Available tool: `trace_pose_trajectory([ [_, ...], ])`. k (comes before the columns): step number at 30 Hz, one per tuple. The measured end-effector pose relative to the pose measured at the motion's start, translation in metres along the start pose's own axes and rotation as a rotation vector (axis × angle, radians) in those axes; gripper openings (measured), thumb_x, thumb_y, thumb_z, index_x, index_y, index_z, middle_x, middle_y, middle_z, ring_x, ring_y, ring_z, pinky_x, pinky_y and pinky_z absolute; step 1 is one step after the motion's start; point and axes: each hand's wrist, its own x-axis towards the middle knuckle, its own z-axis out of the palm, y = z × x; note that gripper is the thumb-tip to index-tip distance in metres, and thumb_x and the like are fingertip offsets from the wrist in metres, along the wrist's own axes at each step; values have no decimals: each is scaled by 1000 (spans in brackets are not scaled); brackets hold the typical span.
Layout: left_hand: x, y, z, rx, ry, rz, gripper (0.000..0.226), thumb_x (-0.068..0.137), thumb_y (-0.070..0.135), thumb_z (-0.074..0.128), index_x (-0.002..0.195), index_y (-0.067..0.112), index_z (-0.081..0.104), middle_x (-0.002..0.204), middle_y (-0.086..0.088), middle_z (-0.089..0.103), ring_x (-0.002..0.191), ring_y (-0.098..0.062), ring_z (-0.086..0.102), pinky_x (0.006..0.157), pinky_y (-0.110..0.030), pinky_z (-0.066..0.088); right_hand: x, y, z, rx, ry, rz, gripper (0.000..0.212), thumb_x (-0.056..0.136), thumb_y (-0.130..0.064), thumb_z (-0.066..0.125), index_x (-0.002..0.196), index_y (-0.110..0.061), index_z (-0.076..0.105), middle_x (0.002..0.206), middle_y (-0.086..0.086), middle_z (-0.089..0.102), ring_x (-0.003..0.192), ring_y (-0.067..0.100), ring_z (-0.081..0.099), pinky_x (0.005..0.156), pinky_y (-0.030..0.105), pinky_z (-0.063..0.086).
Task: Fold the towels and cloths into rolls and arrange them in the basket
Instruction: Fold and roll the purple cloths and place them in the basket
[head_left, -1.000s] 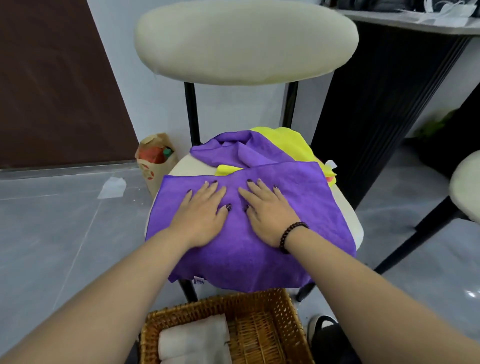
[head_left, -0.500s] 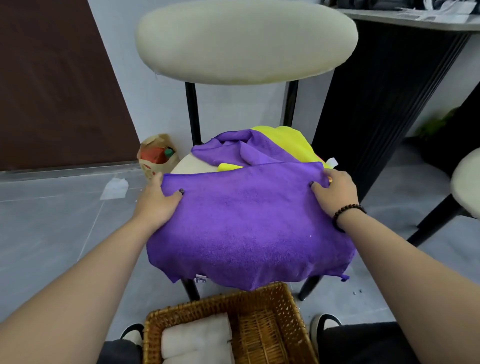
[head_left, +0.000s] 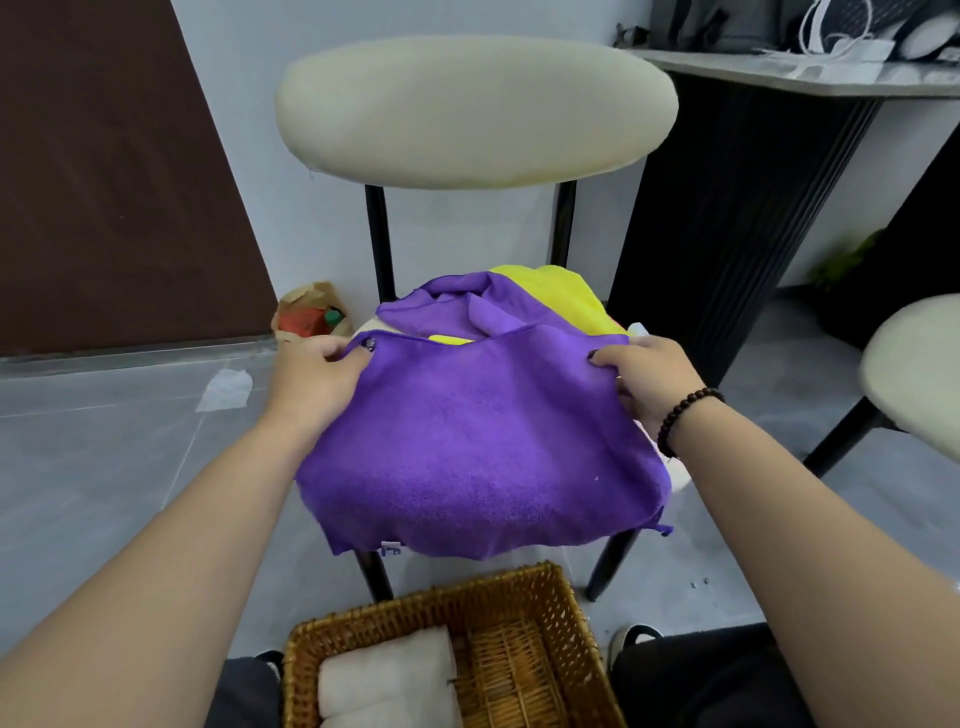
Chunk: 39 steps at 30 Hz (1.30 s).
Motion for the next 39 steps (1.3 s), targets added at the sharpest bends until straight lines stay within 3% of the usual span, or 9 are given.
trace_pose_trajectory([
  [4,-51,35,2,-175,-151,91,17,91,26,65,77,19,73,71,8,65,68,-5,54,64,-23,42,-62,-23,11,-12,-184,-268,38,85,8,54,115,-16,52,57,6,55,41,13,51,42,25,51],
  [7,-88,50,8,-408,-304,-14,11,87,17,69,78,19,75,72,4,74,61,-5,62,58,-17,51,-99,-25,20,-129,-347,-432,33,85,11,53,109,-11,59,71,11,61,54,18,60,52,32,58],
  [12,-102,46,8,-508,-353,-75,20,93,11,61,80,15,75,80,-9,74,68,-19,63,70,-31,52,-115,-16,20,-226,-631,-396,33,88,14,43,110,-8,53,97,8,72,88,19,71,69,32,56],
  [17,-94,41,3,-470,-411,-84,34,94,6,53,74,20,78,83,-9,71,76,-22,59,74,-35,47,-105,-7,19,-510,-492,-666,20,97,-4,44,101,-11,63,82,-2,71,72,14,67,71,26,53],
  [21,-95,42,1,-519,-459,-54,22,93,6,57,87,19,74,83,-3,75,70,-12,67,65,-21,55,-93,-5,22,-614,-227,-1100,19,86,-27,59,95,-23,75,93,-2,53,88,11,49,86,18,39],
  [27,-91,41,1,-529,-398,-4,13,78,15,74,90,20,77,96,-8,75,89,-21,68,84,-35,55,-98,-15,27,-251,-335,-820,15,77,-9,75,81,-22,68,72,-13,64,66,0,55,62,13,42],
  [30,-93,42,1,-592,-425,-15,24,66,21,74,89,15,75,91,-10,75,81,-18,69,72,-27,58,-97,-15,30,-192,-380,-745,18,79,-4,74,76,-20,66,74,-8,66,69,10,58,64,24,48],
  [33,-95,44,2,-644,-459,-22,18,72,13,68,90,13,73,84,-5,75,74,-12,69,64,-19,55,-95,-16,32,-150,-410,-673,15,82,-2,71,79,-17,68,81,4,69,76,21,60,75,41,53],
  [39,-96,45,0,-672,-478,-22,19,77,11,64,95,12,71,89,-6,75,80,-15,68,74,-27,56,-97,-19,34,-67,-404,-585,9,81,-1,71,79,-9,68,81,6,70,76,15,62,75,27,53],
])
